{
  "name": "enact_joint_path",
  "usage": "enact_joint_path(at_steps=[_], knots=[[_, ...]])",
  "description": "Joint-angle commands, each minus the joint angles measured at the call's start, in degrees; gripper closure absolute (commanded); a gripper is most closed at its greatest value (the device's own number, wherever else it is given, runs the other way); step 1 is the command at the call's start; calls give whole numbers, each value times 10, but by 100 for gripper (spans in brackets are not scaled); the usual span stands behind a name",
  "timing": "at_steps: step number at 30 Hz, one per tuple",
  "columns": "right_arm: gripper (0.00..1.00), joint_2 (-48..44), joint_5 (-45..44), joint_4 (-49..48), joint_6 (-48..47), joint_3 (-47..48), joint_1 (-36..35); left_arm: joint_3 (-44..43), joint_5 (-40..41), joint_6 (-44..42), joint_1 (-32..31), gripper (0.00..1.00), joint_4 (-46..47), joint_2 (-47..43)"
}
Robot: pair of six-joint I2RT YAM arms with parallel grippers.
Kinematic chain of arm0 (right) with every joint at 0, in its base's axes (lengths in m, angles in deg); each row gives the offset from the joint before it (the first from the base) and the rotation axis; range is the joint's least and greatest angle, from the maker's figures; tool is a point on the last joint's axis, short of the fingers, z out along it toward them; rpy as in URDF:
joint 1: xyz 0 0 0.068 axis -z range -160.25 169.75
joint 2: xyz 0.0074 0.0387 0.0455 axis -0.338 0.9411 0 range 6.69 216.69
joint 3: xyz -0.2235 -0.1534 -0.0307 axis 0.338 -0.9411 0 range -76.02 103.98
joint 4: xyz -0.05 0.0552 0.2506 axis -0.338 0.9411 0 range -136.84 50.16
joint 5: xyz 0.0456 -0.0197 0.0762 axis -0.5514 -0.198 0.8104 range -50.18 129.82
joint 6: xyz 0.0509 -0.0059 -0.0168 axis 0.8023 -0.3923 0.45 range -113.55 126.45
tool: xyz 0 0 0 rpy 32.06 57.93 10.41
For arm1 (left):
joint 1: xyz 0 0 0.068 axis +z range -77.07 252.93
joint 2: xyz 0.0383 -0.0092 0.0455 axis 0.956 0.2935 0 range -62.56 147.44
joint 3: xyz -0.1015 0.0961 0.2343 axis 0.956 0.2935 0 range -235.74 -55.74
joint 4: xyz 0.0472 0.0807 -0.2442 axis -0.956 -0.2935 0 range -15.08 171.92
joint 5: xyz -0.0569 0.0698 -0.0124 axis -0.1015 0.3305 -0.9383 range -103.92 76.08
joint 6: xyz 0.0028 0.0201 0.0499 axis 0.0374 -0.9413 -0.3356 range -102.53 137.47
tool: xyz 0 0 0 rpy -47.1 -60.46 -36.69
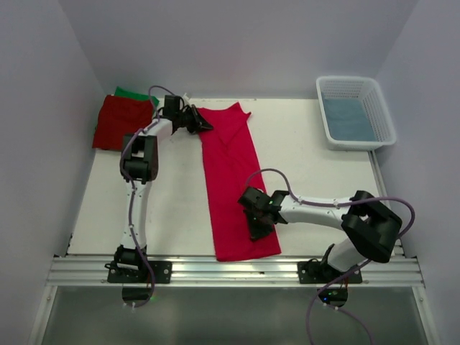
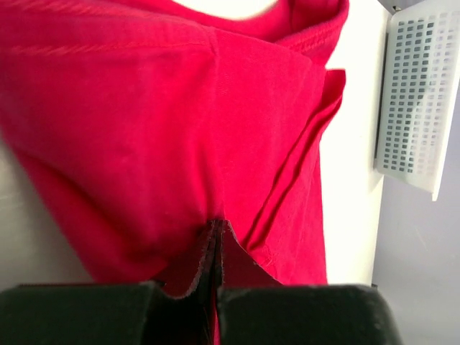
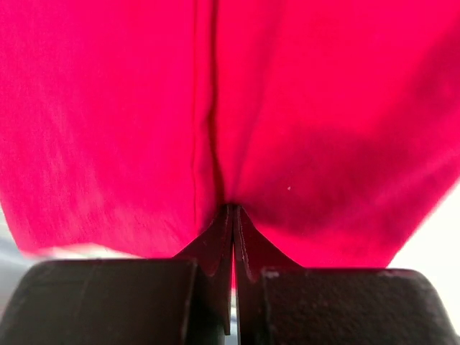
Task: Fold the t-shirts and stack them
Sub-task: Rotate the tshirt 90 degrees
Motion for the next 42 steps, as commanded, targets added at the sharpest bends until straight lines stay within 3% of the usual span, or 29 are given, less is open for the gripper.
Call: enact_joint_path(at_steps=[1, 10, 14, 19, 20, 21, 23, 24, 26, 27, 28, 29, 32, 37, 42], knots=[[100, 37, 119, -75, 38, -5, -39, -34, -5, 13, 6, 100, -18, 43], [100, 44, 140, -76, 71, 9, -88, -59, -36, 26, 9, 100, -9, 78], [100, 21, 110, -30, 65, 32, -99, -27, -41, 26, 10, 100, 10, 57], [98, -42, 9, 64, 19, 117, -102, 23, -37, 9, 10, 100, 29, -21], [92, -63, 0, 76, 3, 133, -102, 29, -38, 8, 10, 100, 29, -30], [71, -71, -24, 85, -8, 164, -100, 33, -37, 7, 10, 100, 29, -41], [55, -82, -88, 118, -41, 200, -99, 38, -38, 10, 9, 100, 30, -67], [35, -83, -111, 130, -50, 236, -97, 46, -39, 10, 9, 100, 30, -75], [20, -78, -175, 155, -80, 268, -91, 64, -40, 7, 7, 100, 29, -98], [16, -68, -188, 162, -88, 294, -83, 66, -39, 4, 5, 98, 28, -103], [16, -63, -204, 169, -94, 305, -77, 69, -37, 0, 5, 89, 20, -110], [15, -58, -205, 170, -105, 312, -73, 70, -32, -7, 4, 72, 17, -111], [15, -45, -229, 174, -107, 328, -60, 70, -41, -9, 4, 52, 14, -111], [16, -65, -243, 170, -87, 312, -33, 52, -31, -17, -11, 45, -18, -97], [18, -124, -250, 161, -83, 282, 3, 34, -36, -1, -20, 44, -13, -72]])
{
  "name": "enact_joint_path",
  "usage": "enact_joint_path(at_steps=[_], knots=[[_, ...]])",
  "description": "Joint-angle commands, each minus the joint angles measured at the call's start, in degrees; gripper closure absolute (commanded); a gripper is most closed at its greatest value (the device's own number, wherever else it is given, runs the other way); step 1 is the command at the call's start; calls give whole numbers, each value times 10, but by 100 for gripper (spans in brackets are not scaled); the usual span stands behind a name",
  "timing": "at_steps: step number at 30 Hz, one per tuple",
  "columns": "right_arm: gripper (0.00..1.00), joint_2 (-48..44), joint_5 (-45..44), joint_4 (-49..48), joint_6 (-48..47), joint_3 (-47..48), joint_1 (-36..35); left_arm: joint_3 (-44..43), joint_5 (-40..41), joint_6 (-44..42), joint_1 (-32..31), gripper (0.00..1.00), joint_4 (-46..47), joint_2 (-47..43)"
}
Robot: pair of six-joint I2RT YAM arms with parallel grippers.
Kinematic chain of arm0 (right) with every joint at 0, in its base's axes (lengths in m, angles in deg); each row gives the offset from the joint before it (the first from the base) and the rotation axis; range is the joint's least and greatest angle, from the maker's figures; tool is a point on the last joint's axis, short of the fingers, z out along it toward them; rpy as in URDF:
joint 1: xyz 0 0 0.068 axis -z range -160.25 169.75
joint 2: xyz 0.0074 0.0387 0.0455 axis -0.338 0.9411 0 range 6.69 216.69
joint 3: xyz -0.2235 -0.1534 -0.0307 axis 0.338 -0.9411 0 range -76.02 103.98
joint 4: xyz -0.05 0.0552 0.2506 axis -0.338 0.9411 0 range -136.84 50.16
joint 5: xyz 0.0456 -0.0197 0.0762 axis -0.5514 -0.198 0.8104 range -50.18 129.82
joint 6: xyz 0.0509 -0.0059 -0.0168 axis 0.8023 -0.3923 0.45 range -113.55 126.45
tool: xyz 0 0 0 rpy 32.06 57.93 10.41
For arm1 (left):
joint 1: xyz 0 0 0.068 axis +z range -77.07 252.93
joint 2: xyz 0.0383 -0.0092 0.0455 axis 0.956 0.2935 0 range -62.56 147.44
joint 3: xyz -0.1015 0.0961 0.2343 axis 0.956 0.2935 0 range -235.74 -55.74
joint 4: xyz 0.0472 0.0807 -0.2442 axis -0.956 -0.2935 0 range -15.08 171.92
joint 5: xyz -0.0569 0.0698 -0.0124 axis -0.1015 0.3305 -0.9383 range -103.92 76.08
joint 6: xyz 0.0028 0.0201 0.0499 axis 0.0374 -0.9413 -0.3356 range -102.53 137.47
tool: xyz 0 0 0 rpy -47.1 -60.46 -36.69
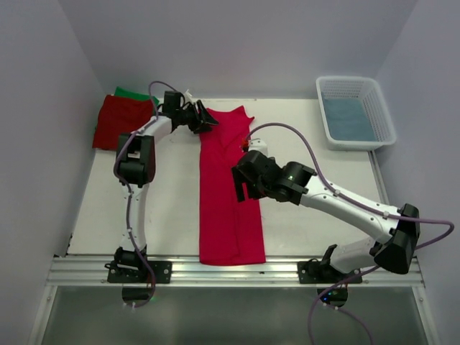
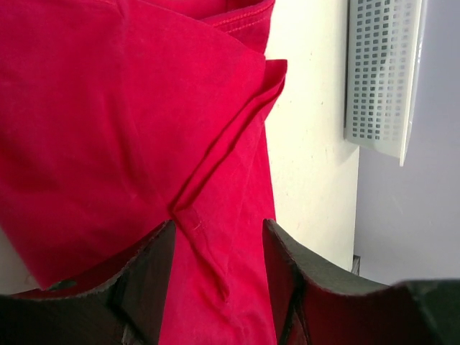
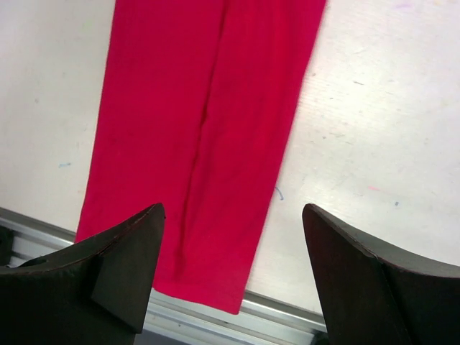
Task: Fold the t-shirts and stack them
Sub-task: Rotate the tshirt 90 degrees
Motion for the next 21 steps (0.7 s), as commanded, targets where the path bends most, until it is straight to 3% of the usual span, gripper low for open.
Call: enact_joint_path(at_steps=[1, 9, 21], knots=[[19, -56, -33, 2, -1, -12, 22, -30, -7, 7, -10, 44, 5, 14], [21, -85, -42, 18, 1, -22, 35, -68, -9, 33, -34, 48, 15, 60], [24, -110, -46, 18, 5, -47, 43, -47, 106, -13, -34, 54, -43, 11]])
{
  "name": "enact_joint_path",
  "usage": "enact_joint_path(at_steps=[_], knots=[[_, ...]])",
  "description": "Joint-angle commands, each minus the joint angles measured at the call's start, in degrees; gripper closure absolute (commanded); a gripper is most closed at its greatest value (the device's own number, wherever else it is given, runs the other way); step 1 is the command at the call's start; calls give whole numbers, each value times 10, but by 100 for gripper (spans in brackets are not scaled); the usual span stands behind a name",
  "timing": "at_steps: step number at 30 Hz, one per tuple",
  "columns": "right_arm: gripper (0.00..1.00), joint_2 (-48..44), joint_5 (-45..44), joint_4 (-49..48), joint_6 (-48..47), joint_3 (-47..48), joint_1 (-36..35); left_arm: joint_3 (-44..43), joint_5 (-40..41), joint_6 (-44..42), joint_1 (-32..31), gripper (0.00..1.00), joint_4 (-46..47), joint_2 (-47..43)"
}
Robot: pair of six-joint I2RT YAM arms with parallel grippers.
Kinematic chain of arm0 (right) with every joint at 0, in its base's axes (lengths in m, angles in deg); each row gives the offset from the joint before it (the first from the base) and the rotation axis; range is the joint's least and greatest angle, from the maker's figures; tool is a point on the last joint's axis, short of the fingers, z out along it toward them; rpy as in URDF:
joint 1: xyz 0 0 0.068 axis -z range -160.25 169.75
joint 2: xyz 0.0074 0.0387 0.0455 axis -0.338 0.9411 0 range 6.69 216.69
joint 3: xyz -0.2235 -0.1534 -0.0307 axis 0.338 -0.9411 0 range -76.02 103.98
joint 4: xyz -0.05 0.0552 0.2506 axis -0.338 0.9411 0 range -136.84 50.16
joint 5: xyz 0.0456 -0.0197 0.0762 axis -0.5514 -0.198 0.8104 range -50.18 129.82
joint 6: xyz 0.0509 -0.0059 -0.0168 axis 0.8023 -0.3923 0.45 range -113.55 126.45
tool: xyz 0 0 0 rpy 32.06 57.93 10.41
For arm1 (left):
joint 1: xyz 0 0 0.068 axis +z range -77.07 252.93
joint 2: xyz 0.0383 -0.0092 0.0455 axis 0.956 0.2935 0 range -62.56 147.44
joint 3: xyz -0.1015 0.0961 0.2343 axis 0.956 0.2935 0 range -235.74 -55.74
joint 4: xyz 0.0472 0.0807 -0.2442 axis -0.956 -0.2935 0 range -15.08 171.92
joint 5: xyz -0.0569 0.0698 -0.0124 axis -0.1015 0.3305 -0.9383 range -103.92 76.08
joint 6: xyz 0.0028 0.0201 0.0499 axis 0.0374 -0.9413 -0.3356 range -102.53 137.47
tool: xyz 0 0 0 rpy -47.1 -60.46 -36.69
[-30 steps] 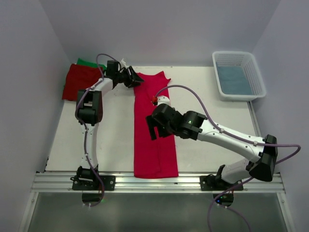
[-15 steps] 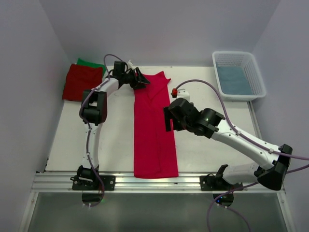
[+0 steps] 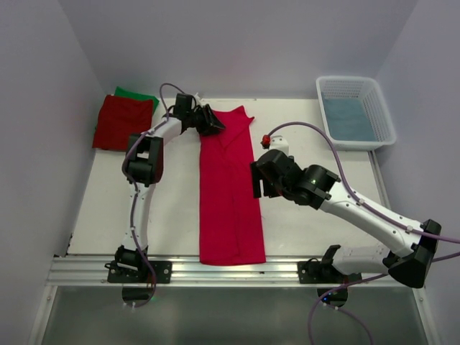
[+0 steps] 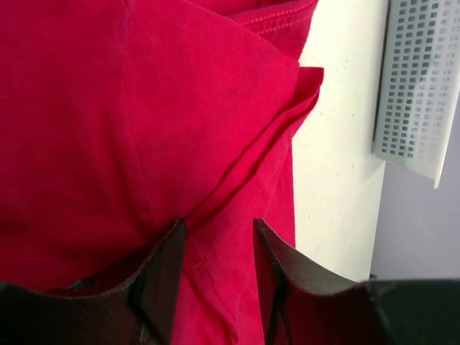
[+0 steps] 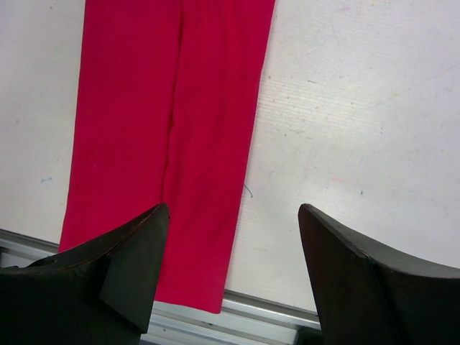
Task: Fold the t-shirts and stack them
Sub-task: Rotate the tshirt 90 degrees
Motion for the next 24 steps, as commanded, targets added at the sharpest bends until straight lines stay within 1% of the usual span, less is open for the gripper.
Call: enact_joint_path(at_steps=[1, 6, 9, 19, 23, 24], knots=[[24, -18, -17, 0, 5, -5, 4, 1, 60, -31, 3, 54, -30, -42], [24, -19, -17, 0, 7, -9, 6, 12, 92, -44, 3, 55, -49, -72], [24, -19, -15, -2, 5, -11, 7, 20, 102, -48, 3, 55, -61, -70], [25, -13, -15, -4, 2, -9, 13, 14, 39, -33, -4, 58, -43, -29], [26, -10, -16, -6, 2, -12, 14, 14, -9, -15, -10, 62, 1, -25], [27, -11, -17, -6, 2, -13, 14, 18, -18, -9, -12, 64, 10, -25]])
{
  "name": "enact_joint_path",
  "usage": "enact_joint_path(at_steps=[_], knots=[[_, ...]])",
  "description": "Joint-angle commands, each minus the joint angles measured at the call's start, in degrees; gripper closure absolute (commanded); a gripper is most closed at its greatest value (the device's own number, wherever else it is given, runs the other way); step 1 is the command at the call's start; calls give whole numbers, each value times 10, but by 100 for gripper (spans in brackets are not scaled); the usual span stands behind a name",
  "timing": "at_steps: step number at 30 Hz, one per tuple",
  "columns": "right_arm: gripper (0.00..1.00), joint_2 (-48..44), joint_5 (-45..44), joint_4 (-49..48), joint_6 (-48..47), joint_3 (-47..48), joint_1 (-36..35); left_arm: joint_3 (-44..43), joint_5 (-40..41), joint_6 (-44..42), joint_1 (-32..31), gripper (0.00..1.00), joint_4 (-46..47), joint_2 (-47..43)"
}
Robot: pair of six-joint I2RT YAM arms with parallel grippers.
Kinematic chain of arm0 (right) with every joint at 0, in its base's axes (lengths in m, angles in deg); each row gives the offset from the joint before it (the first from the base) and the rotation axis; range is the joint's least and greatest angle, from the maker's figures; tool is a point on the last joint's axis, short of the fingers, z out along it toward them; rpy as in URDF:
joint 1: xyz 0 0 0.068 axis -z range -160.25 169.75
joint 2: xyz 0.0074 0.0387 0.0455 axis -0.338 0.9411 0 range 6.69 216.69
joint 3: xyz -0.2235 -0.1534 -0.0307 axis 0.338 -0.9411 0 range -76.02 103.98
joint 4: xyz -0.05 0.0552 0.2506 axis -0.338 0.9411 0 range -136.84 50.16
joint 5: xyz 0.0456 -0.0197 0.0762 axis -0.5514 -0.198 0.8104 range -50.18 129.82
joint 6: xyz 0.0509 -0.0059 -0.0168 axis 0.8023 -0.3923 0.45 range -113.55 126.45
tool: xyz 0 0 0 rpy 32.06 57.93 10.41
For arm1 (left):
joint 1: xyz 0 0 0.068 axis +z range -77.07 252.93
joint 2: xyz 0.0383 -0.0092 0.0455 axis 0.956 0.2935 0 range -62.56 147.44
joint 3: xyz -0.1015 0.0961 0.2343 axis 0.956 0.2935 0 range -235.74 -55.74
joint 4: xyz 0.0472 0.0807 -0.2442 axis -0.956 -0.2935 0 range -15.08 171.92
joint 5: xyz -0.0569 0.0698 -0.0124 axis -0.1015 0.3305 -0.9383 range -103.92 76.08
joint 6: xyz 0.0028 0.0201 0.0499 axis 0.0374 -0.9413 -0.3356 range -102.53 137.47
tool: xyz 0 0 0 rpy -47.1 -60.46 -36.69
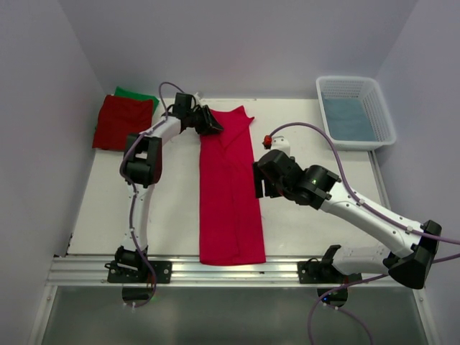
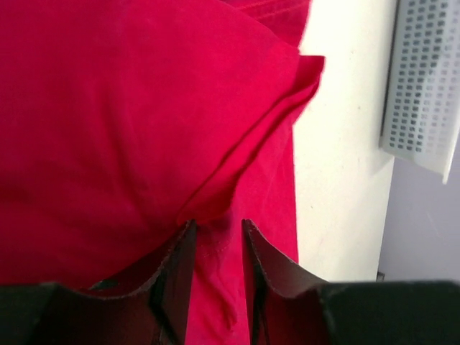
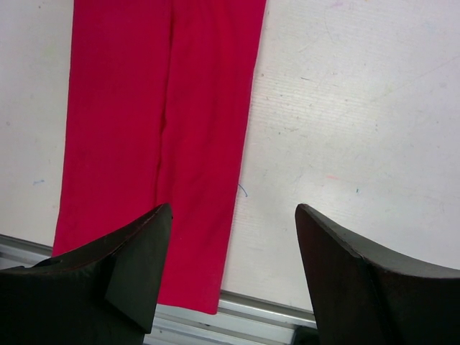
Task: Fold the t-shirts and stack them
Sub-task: Rotate the tshirt 90 degrees
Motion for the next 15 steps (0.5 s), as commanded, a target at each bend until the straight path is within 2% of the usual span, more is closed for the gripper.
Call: enact_joint_path(at_steps=[1, 8, 15], knots=[[27, -4, -17, -6, 2, -3, 4, 1, -72, 17, -12, 66, 58, 5], [29, -10, -19, -8, 2, -12, 9, 1, -98, 27, -19, 79, 83, 5], [31, -17, -22, -7, 2, -18, 12, 8, -106, 34, -22, 97, 84, 7]])
